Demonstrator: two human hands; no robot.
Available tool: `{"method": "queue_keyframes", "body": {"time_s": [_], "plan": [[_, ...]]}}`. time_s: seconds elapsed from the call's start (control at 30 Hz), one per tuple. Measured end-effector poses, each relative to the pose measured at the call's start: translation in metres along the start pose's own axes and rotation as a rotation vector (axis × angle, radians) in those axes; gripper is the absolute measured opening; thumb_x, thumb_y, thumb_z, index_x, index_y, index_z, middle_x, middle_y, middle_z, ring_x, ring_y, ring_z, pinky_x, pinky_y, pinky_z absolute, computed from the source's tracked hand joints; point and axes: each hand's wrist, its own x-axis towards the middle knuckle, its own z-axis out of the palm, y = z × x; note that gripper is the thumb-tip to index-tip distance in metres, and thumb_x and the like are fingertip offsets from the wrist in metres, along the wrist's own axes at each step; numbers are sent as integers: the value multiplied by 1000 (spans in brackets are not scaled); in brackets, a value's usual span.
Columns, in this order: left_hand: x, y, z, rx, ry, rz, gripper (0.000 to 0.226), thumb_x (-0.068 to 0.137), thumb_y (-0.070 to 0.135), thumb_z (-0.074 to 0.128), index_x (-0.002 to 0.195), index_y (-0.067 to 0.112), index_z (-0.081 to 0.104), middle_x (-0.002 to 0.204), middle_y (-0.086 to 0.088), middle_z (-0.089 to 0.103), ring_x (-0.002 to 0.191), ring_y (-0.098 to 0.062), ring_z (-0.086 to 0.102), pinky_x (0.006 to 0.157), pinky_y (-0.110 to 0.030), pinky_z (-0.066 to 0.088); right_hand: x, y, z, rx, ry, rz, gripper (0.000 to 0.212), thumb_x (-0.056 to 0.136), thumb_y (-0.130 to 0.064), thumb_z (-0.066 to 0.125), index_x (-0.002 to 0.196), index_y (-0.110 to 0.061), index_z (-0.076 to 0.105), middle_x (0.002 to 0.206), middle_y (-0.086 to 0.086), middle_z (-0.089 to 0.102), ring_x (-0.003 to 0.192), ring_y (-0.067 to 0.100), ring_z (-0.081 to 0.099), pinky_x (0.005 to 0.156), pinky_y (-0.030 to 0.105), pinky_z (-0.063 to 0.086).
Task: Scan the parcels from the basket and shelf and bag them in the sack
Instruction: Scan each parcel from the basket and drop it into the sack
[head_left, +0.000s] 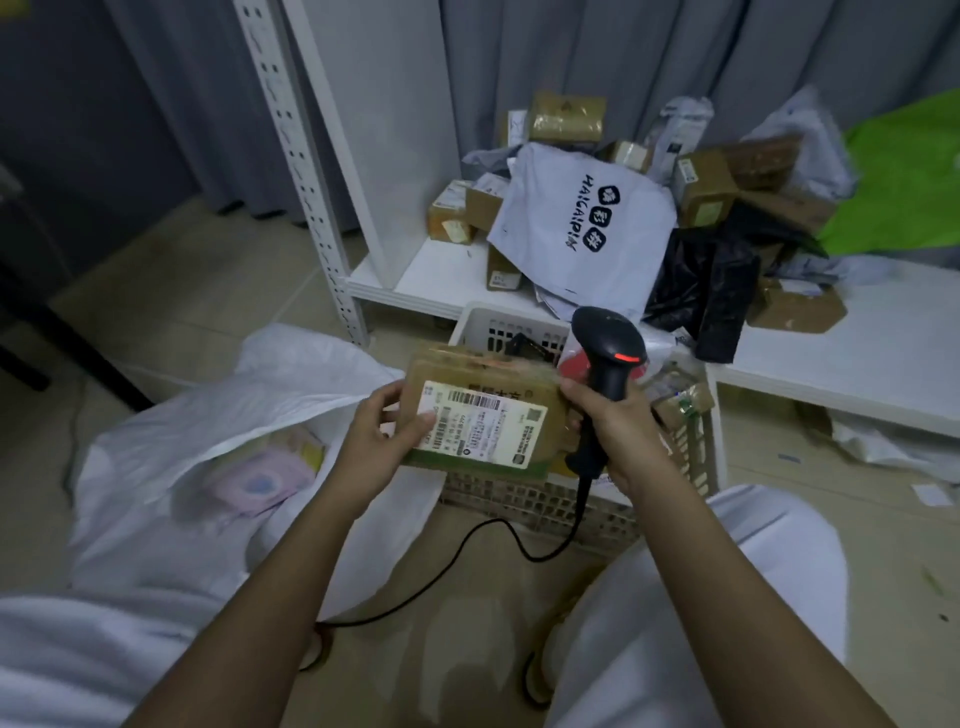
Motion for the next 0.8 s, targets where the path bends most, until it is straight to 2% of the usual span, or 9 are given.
{"method": "queue_keyframes", "body": {"time_s": [0.1,0.2,0.27,0.33,0.47,0.6,0.67,0.73,0.8], "plan": [[-9,6,-11,-90,43,9,47,75,58,67,117,40,54,122,0,61,109,-14,62,86,-30,53,-10,7,16,-35,17,39,24,81,-8,75,98,-7,58,70,6,58,57,18,54,54,29,49],[-15,15,-21,-230,42,-33,39,88,47,63,123,37,52,113,-9,68,100,-24,68,83,-39,56,-17,20,28,-31,24,86,31,78,-14,79,102,-7,61,86,15,67,69,27,65,70,41,58],[-16,16,-32,-289,35,-64,50,85,39,70,130,35,48,126,-9,61,109,-25,63,91,-43,54,-17,25,34,-42,58,83,31,76,-22,82,99,-12,63,98,16,71,87,31,70,83,50,58],[-17,15,-43,-358,76,-77,72,73,37,79,135,36,43,142,-8,47,123,-24,54,94,-39,51,-18,29,38,-40,72,79,27,76,-28,82,93,-16,64,96,16,72,88,33,70,85,54,56],[-19,17,-52,-312,115,-73,100,61,50,82,145,23,35,140,-7,50,125,-25,52,103,-35,42,-25,30,51,-14,47,87,25,78,-29,80,87,-16,60,78,7,65,68,21,59,79,44,54],[-20,18,-55,-412,76,-86,84,61,42,82,135,20,47,126,-11,63,120,-32,57,105,-44,41,-33,32,71,-8,63,74,29,81,-26,78,96,-8,60,81,9,61,65,17,55,66,34,47],[-21,15,-57,-426,66,-123,78,75,24,78,139,34,35,128,-5,61,121,-28,56,107,-49,40,-36,33,75,3,92,98,31,82,-26,77,99,-6,59,79,8,59,62,15,54,60,29,47],[-26,15,-56,-390,65,-143,96,84,8,70,149,42,8,128,3,59,119,-20,56,106,-46,41,-37,34,76,10,95,107,32,83,-26,76,102,-7,58,79,7,58,58,14,53,52,23,46],[-31,15,-55,-372,132,-147,109,85,9,70,150,37,-13,139,5,49,122,-17,53,109,-43,37,-38,37,79,1,85,111,34,83,-27,76,104,-8,57,84,8,61,61,14,55,50,21,47]]}}
